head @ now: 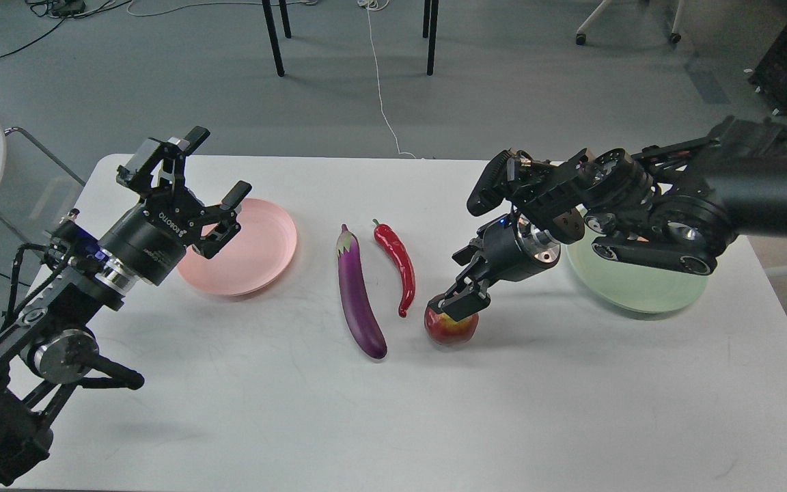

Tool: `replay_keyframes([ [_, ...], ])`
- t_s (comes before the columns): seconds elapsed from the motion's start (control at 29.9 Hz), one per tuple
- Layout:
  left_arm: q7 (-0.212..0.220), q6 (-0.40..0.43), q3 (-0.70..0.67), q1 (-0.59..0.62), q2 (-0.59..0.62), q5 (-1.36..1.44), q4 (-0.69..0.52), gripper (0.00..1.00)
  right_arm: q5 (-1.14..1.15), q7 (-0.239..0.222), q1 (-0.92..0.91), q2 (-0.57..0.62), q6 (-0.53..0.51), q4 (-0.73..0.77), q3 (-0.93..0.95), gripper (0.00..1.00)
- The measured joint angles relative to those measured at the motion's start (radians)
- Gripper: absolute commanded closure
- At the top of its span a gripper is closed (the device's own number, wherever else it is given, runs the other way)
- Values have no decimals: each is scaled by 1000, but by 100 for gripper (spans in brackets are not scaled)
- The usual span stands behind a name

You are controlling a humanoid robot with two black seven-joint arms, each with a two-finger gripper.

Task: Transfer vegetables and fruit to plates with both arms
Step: 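Move the right gripper down to the red apple and grasp it, then carry the apple to the green plate and release it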

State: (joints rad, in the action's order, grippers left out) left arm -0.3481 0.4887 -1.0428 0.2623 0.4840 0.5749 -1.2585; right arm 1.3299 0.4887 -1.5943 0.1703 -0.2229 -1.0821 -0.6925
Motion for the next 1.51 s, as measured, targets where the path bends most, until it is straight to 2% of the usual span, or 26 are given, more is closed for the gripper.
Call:
replay_keyframes([
  [0.37, 0, 0, -2, -8, 4, 0, -5, 2, 1, 0, 11, -113, -1, 90, -58, 4],
  [0.8, 0, 0, -2, -8, 7, 0, -7, 2, 2, 0, 47, -150, 7, 130, -112, 6],
  [0.94, 0, 0, -4, -8, 7, 0, -7, 2, 3, 0, 54, -150, 7, 135, -128, 13],
  [1.0, 0, 0, -6, -8, 7, 0, -7, 2, 3, 0, 55, -150, 7, 137, -137, 23],
  [1.14, 0, 0, -6, -8, 7, 0, -7, 2, 4, 0, 55, -149, 7, 139, -141, 51],
  [1.24, 0, 0, -7, -8, 7, 0, -7, 2, 4, 0, 54, -149, 7, 137, -142, 63],
  [1.41, 0, 0, -7, -8, 7, 0, -7, 2, 3, 0, 26, -140, 10, 128, -138, 64],
  [1.51, 0, 0, -8, -8, 7, 0, -9, 2, 2, 0, -19, -93, 24, 120, -103, 64],
])
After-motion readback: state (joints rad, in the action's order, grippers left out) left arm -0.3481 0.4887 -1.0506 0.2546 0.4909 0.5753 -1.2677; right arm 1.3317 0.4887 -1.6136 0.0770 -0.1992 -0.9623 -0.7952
